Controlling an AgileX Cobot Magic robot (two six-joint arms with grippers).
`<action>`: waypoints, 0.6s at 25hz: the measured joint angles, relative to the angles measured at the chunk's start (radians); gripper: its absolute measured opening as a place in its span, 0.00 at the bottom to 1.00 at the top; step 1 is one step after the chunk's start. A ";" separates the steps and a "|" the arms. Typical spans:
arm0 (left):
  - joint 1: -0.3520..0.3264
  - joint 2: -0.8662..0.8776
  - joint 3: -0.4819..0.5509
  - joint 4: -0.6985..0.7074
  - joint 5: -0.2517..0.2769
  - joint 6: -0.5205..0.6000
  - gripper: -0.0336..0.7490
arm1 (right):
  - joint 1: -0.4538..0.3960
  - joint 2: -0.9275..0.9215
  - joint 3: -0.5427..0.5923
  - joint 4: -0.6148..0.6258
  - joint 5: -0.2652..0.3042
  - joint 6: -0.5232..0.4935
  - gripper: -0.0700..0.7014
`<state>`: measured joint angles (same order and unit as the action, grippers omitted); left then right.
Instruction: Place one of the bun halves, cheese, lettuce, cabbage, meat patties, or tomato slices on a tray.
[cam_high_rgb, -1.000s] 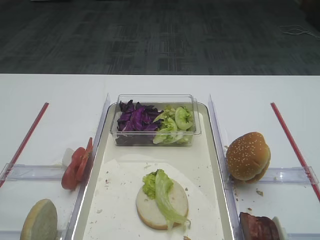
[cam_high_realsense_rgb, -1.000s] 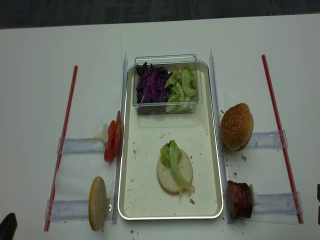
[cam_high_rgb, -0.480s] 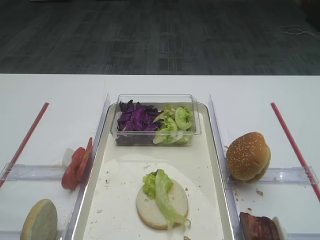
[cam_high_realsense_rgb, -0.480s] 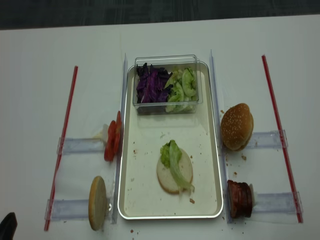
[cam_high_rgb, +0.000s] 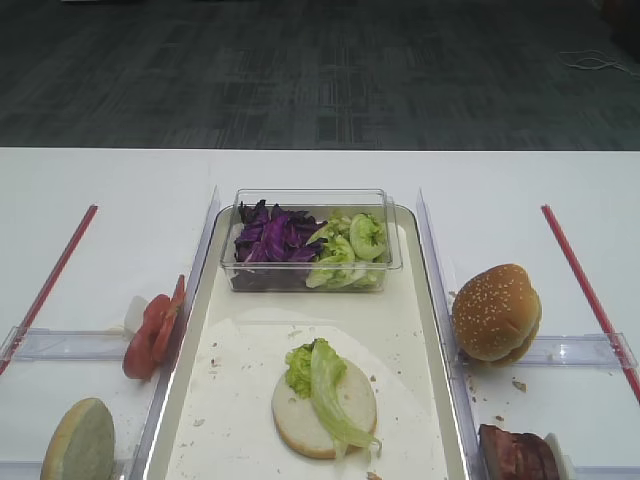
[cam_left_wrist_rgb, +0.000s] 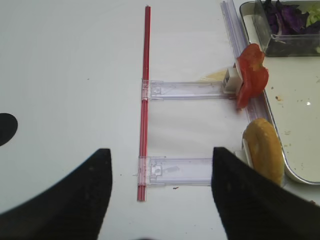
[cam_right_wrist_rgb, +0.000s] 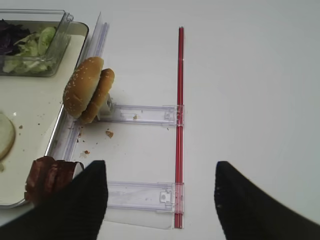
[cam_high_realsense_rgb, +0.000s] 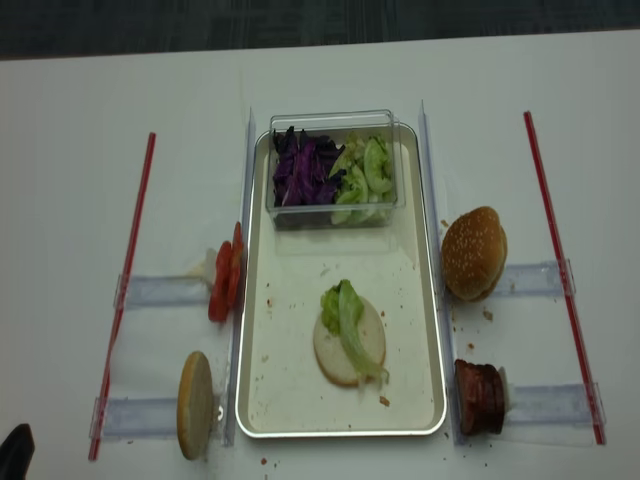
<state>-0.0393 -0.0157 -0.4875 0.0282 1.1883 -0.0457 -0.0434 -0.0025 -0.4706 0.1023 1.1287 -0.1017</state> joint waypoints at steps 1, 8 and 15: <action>0.000 0.000 0.000 0.000 0.000 0.000 0.57 | 0.000 -0.006 0.000 0.000 0.000 -0.002 0.70; 0.000 0.000 0.000 0.000 0.000 0.000 0.57 | 0.000 -0.013 0.000 0.000 0.004 -0.010 0.70; 0.000 0.000 0.000 0.000 0.000 0.000 0.57 | 0.000 -0.013 0.000 0.000 0.004 -0.012 0.70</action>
<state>-0.0393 -0.0157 -0.4875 0.0282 1.1883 -0.0457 -0.0434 -0.0158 -0.4706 0.1023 1.1331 -0.1138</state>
